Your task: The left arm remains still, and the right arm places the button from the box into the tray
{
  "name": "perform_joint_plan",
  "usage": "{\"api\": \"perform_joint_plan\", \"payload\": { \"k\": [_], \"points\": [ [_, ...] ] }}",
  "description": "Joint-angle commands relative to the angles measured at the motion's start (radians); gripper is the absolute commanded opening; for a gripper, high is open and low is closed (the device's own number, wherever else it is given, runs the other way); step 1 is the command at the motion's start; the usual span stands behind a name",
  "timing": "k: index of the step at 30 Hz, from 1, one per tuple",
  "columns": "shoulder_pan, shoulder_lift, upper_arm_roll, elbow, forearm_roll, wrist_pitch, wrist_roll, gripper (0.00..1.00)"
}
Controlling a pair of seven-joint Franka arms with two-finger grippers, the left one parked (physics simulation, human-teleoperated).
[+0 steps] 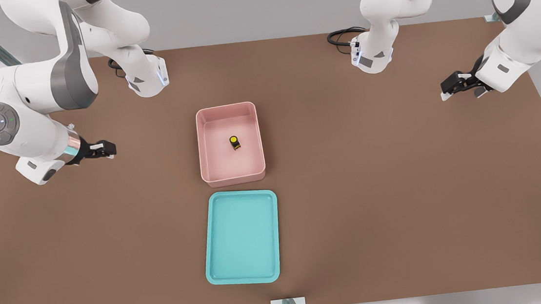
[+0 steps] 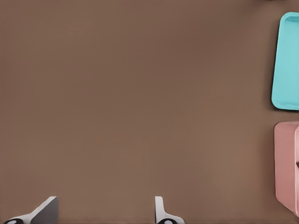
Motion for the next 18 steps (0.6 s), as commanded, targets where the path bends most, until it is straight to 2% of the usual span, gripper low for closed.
{"api": "perform_joint_plan", "payload": {
  "k": [1,3,4,6,8,11,12,16,18],
  "points": [
    [0.0,-0.001,-0.001,0.0,-0.003,-0.013,0.006,1.0],
    [0.052,0.028,0.009,0.008,0.002,-0.02,-0.012,1.0],
    [0.122,0.04,0.08,0.004,-0.007,-0.021,-0.006,1.0],
    [0.34,0.111,0.081,0.008,0.002,0.045,0.095,1.0],
    [0.468,0.183,0.089,0.002,0.051,0.174,0.253,1.0],
    [0.506,0.212,0.101,-0.087,0.054,0.395,0.482,1.0],
    [0.498,0.211,0.101,-0.2,0.052,0.567,0.506,1.0],
    [0.508,0.186,0.121,-0.343,0.052,0.71,0.591,1.0],
    [0.508,0.162,0.158,-0.457,0.04,0.774,0.626,1.0]
  ]
}}
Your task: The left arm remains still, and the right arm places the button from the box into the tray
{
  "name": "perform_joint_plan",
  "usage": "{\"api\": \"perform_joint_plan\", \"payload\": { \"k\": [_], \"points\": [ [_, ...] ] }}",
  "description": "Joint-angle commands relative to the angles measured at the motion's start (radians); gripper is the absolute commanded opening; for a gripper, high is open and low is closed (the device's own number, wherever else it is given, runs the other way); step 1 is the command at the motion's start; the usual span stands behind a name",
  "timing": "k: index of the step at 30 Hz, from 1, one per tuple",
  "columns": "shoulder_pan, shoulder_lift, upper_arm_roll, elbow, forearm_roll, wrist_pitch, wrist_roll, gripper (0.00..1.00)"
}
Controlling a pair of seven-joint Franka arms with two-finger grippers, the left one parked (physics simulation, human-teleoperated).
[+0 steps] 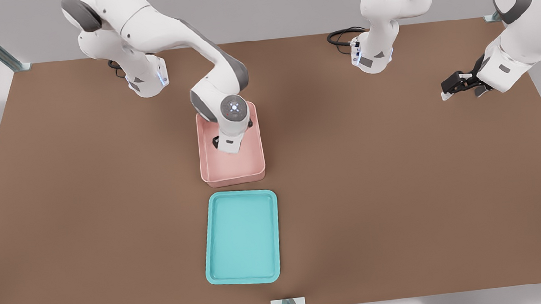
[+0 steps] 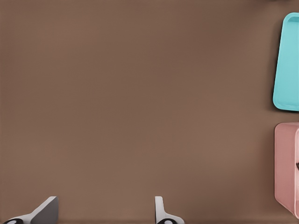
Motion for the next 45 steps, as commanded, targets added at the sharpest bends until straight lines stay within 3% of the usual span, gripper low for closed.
{"api": "perform_joint_plan", "payload": {
  "k": [1,10,31,34,36,39,41,44,45],
  "points": [
    [0.001,-0.011,0.017,-0.075,-0.013,0.257,0.391,1.0],
    [-0.042,0.063,0.068,-0.334,-0.173,0.639,0.393,1.0],
    [-0.039,0.101,0.088,-0.394,-0.21,0.655,0.393,1.0],
    [-0.04,0.101,0.088,-0.394,-0.21,0.653,0.388,0.94],
    [-0.052,0.101,0.091,-0.394,-0.21,0.653,0.383,0.78],
    [-0.071,0.095,0.098,-0.392,-0.21,0.653,0.382,0.74],
    [-0.071,0.096,0.1,-0.394,-0.223,0.653,0.385,0.63],
    [-0.075,0.098,0.127,-0.394,-0.225,0.65,0.385,0.63],
    [-0.077,0.098,0.129,-0.394,-0.237,0.649,0.385,0.56]
  ]
}}
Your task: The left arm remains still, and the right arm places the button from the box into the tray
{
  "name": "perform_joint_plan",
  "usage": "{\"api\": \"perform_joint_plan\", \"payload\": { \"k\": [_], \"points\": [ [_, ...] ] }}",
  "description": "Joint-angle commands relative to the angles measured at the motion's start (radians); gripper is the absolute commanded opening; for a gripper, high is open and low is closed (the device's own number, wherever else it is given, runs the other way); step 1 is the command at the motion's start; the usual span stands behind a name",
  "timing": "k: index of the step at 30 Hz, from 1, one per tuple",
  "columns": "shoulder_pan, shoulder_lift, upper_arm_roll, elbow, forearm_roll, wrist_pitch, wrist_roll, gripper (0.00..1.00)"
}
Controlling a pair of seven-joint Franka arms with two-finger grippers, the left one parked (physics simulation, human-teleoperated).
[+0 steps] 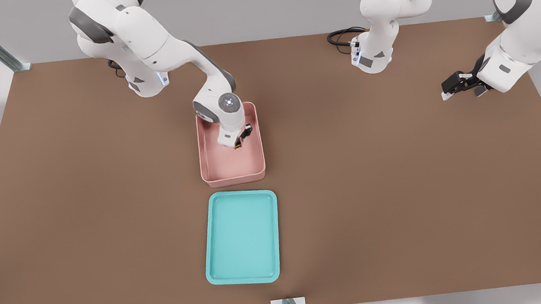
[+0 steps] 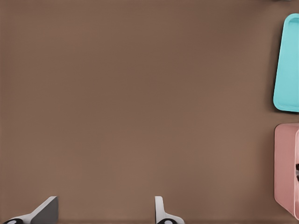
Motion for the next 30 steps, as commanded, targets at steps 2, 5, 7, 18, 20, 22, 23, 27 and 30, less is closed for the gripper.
{"api": "perform_joint_plan", "payload": {
  "k": [2,5,7,18,20,22,23,27,30],
  "points": [
    [-0.001,0.002,0.004,-0.002,-0.019,-0.015,0.021,0.44],
    [-0.05,-0.013,0.03,0.01,-0.026,-0.024,0.002,0.33],
    [-0.082,-0.022,0.04,0.145,-0.02,-0.162,-0.051,0.33],
    [-0.225,0.465,-0.049,0.964,0.123,-0.247,-0.369,0.34],
    [-0.223,0.487,-0.049,0.964,0.123,-0.218,-0.367,0.38],
    [-0.223,0.484,-0.049,0.964,0.124,-0.215,-0.361,1.0],
    [-0.223,0.479,-0.049,0.964,0.123,-0.219,-0.361,1.0],
    [-0.233,0.389,-0.048,0.964,0.124,-0.322,-0.373,1.0],
    [-0.308,0.117,-0.049,0.964,0.135,-0.808,-0.554,1.0]
  ]
}}
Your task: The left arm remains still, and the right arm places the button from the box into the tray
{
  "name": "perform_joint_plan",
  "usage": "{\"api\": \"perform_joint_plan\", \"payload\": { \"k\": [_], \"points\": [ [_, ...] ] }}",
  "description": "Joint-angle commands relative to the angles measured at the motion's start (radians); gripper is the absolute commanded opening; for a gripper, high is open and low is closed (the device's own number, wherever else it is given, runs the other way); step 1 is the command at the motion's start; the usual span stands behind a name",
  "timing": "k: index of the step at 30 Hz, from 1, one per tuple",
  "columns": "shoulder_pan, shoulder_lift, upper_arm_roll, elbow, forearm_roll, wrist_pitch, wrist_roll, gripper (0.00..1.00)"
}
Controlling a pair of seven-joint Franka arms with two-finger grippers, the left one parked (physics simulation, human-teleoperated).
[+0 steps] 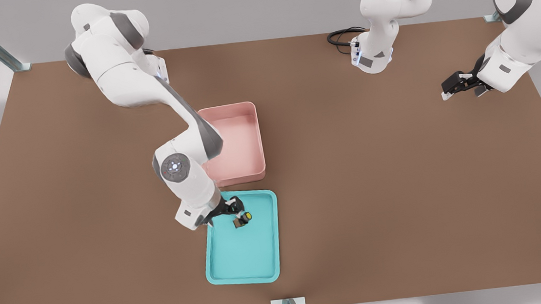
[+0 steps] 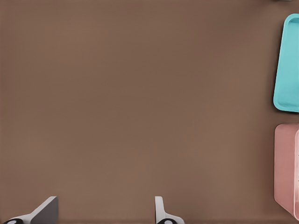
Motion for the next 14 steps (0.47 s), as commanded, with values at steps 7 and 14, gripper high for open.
{"api": "perform_joint_plan", "payload": {
  "k": [7,14],
  "points": [
    [-0.173,-0.458,-0.156,-0.149,0.043,-0.783,-0.405,1.0],
    [-0.172,-0.489,-0.179,-0.188,0.049,-0.783,-0.405,1.0]
  ]
}}
